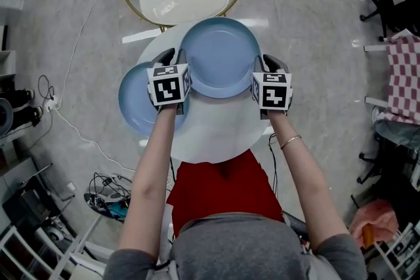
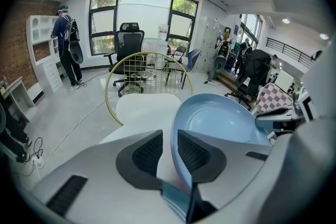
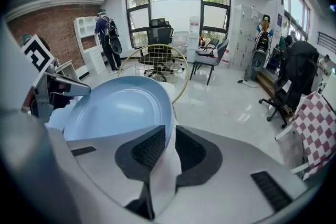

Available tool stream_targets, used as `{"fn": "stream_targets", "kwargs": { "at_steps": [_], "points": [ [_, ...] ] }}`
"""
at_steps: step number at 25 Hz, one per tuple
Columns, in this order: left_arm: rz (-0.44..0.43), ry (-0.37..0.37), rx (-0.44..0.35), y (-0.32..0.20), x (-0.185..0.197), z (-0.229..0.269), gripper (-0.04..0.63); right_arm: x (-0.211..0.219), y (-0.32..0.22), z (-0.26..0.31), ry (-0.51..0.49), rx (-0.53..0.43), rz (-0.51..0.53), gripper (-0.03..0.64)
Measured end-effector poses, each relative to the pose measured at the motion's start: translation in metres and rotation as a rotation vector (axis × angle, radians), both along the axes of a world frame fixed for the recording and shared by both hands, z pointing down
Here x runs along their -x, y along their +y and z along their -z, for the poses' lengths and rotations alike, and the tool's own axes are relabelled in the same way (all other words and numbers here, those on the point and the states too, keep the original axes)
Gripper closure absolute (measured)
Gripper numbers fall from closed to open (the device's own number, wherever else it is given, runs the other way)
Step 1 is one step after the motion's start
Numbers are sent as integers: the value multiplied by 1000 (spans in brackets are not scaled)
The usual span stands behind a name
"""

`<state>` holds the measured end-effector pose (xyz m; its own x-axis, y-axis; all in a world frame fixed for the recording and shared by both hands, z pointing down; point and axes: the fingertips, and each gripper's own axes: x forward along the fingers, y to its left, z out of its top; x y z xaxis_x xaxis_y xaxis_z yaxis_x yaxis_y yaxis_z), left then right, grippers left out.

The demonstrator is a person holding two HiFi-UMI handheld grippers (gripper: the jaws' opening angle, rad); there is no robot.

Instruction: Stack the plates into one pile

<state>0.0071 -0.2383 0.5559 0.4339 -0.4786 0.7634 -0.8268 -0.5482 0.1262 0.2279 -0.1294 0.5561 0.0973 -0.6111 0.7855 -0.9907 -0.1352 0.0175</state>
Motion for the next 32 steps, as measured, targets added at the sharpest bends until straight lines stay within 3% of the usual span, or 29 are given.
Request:
{"fn": "stream_targets", "kwargs": {
  "at_steps": [8, 14, 27, 32],
  "points": [
    [29, 28, -25, 6, 7, 15, 500, -15, -2, 21, 38, -75, 0, 561],
    [88, 62, -61, 18, 31, 36, 509, 7, -5, 47, 25, -129, 46, 561],
    [279, 26, -100, 60, 151, 53, 554, 166, -10, 65, -150, -160, 351, 561],
    [354, 6, -83, 84, 202, 44, 561, 217, 6, 56, -186, -124, 440, 561]
  ]
}}
